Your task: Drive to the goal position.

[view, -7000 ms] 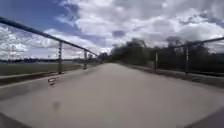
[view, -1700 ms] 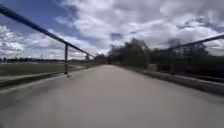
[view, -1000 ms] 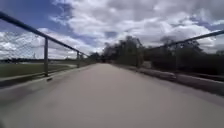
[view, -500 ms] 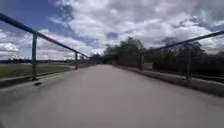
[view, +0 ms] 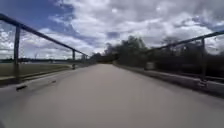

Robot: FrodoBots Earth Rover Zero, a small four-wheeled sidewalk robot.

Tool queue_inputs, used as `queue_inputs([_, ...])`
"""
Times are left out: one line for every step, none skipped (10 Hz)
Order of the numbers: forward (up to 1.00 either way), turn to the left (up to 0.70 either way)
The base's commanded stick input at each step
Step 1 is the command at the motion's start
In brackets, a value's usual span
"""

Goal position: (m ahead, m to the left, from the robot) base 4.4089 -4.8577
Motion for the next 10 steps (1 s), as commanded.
queue_inputs([1.00, 0.00])
queue_inputs([1.00, 0.00])
queue_inputs([1.00, 0.00])
queue_inputs([1.00, 0.00])
queue_inputs([1.00, 0.00])
queue_inputs([1.00, 0.00])
queue_inputs([1.00, 0.00])
queue_inputs([1.00, 0.00])
queue_inputs([1.00, 0.00])
queue_inputs([1.00, 0.00])
